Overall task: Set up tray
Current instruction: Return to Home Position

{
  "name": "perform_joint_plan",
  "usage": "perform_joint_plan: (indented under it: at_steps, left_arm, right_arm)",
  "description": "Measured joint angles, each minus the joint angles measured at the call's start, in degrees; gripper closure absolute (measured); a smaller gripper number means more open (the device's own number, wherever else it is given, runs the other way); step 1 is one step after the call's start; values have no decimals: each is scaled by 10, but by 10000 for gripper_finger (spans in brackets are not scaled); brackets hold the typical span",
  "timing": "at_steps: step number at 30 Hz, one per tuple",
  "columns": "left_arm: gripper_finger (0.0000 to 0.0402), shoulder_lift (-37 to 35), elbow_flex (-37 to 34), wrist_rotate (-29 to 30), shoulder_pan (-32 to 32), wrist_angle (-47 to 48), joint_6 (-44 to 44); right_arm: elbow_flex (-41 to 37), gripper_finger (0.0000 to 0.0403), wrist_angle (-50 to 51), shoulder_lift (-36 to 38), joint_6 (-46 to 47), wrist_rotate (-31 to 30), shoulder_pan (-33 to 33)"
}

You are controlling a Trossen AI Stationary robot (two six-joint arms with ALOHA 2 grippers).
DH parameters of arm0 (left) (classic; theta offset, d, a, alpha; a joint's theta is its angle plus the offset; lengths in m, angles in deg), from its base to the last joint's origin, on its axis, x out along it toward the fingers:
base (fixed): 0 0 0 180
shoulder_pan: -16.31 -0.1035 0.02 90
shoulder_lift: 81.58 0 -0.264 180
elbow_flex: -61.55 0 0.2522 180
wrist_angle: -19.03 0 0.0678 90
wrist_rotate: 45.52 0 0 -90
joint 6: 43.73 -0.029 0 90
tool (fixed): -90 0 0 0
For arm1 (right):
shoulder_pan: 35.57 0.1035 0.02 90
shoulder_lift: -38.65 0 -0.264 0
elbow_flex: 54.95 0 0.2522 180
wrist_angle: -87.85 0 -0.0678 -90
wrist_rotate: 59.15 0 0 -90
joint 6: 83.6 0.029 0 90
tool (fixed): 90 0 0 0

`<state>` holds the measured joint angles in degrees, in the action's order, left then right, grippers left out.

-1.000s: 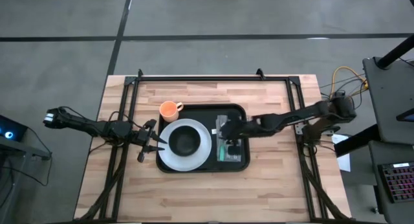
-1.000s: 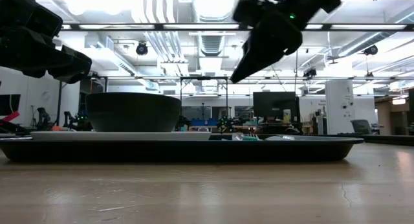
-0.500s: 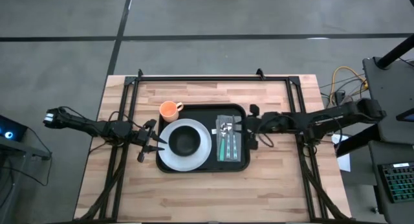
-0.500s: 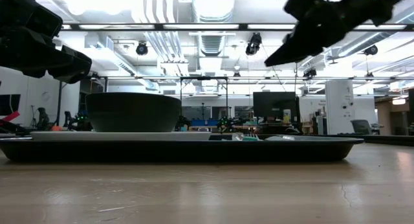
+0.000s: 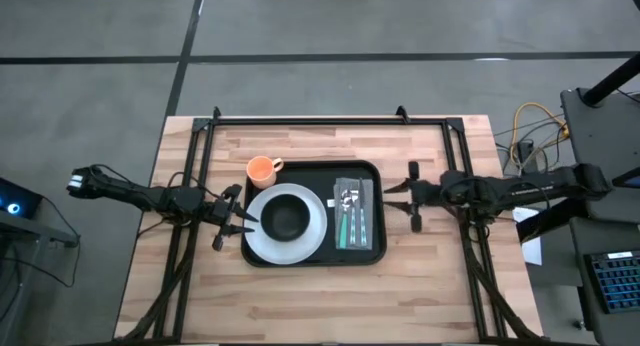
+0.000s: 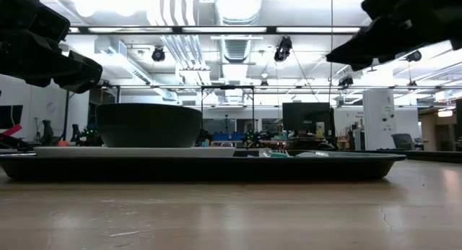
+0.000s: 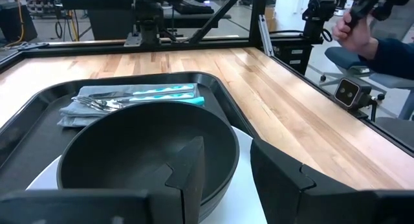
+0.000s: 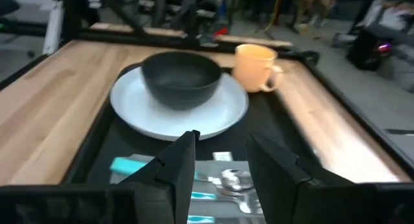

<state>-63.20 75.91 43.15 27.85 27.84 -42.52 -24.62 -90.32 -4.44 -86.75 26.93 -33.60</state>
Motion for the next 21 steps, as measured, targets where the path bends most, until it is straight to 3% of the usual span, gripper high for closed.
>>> perform_joint_plan:
  at_steps: [9, 21]
  left_arm:
    - [293, 0, 0, 0, 0, 0, 0]
    - [293, 0, 0, 0, 0, 0, 0]
  right_arm:
    - [-71, 275, 19, 142, 11, -10, -7]
    - [-96, 275, 50, 282, 7, -10, -7]
